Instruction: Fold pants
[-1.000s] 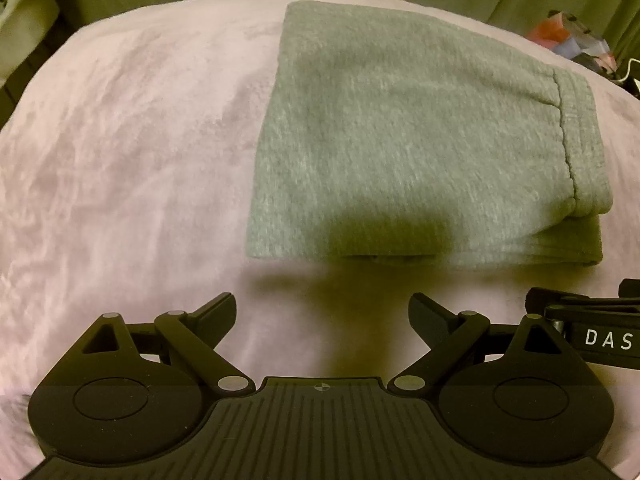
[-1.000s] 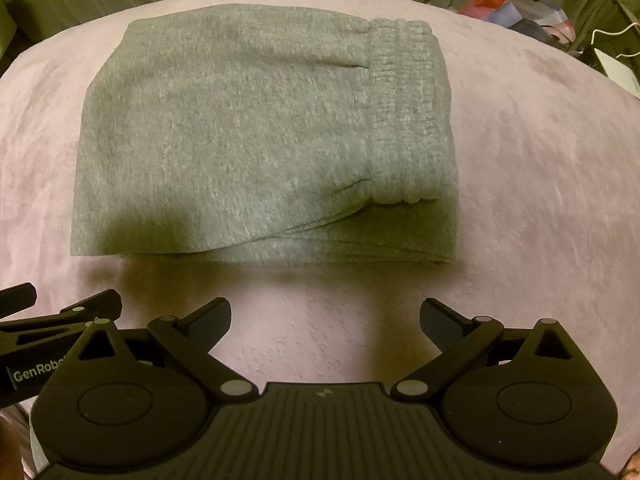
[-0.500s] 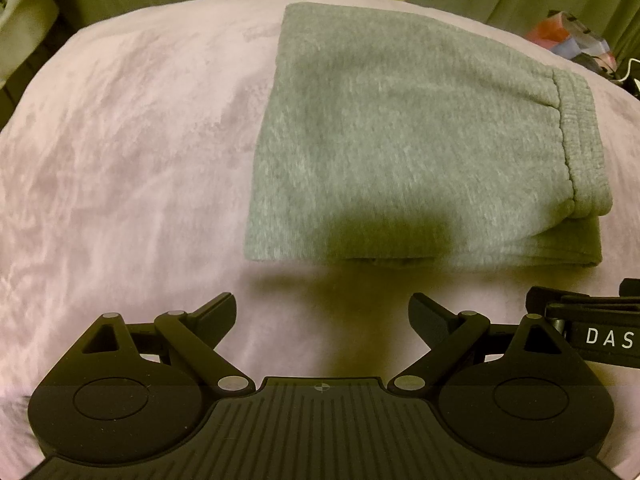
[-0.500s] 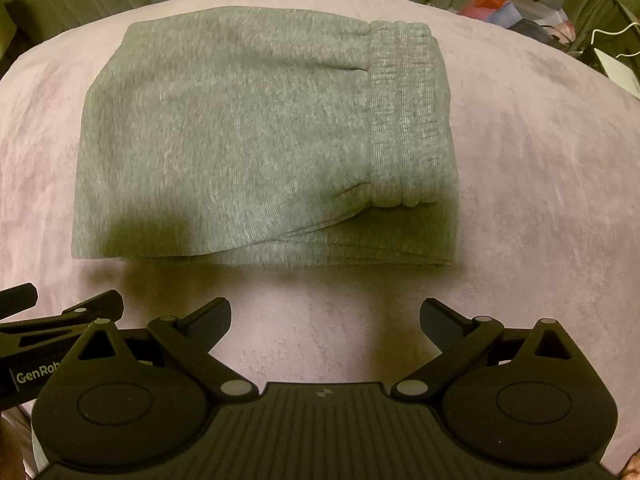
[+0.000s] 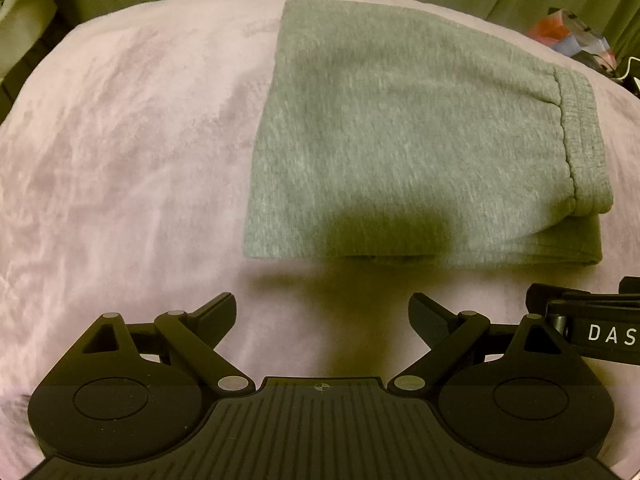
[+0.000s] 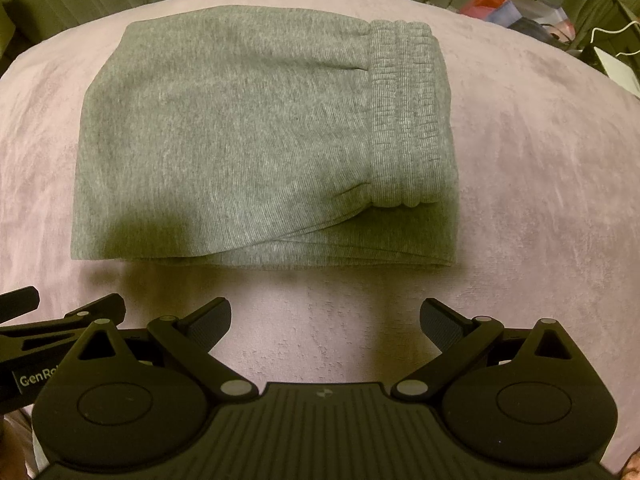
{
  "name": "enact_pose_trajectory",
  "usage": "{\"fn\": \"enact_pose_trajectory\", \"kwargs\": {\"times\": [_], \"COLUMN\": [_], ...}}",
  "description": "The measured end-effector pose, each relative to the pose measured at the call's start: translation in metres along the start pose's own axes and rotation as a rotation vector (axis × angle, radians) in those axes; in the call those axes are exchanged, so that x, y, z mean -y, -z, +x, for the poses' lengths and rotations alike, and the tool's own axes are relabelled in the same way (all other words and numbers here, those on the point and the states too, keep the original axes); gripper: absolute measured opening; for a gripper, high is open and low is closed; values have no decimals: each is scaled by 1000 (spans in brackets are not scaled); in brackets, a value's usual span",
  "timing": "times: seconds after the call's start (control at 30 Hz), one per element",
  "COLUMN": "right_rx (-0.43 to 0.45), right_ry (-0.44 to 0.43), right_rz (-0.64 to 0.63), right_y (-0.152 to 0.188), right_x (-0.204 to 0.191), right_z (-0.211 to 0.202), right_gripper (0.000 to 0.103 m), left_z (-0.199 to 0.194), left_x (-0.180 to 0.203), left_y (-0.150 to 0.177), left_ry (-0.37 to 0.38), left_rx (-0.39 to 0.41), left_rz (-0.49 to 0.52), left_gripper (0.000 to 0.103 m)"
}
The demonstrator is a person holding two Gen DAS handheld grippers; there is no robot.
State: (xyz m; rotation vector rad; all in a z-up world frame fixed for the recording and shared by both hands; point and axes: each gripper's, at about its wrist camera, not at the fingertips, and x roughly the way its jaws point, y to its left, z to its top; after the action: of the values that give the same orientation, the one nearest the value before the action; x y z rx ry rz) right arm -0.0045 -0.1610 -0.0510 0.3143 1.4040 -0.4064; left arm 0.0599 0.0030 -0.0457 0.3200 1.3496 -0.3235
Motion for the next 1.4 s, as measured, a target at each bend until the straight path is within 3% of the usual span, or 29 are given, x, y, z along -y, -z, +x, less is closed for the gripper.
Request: {"fn": "enact_pose_trajectory", "kwargs": {"times": [1.4], "right_rx": [-5], "right_ry": [4], "right_rz": [-6], "right_y": [0], "right_x": [-3], "right_z": [0], "right_gripper": [101], "left_z": [4], "left_x": [-3], "left_y": [-1], "left_ry": [11], "left_rx": [-19], "left_rz": [-9], "left_gripper": [97]}}
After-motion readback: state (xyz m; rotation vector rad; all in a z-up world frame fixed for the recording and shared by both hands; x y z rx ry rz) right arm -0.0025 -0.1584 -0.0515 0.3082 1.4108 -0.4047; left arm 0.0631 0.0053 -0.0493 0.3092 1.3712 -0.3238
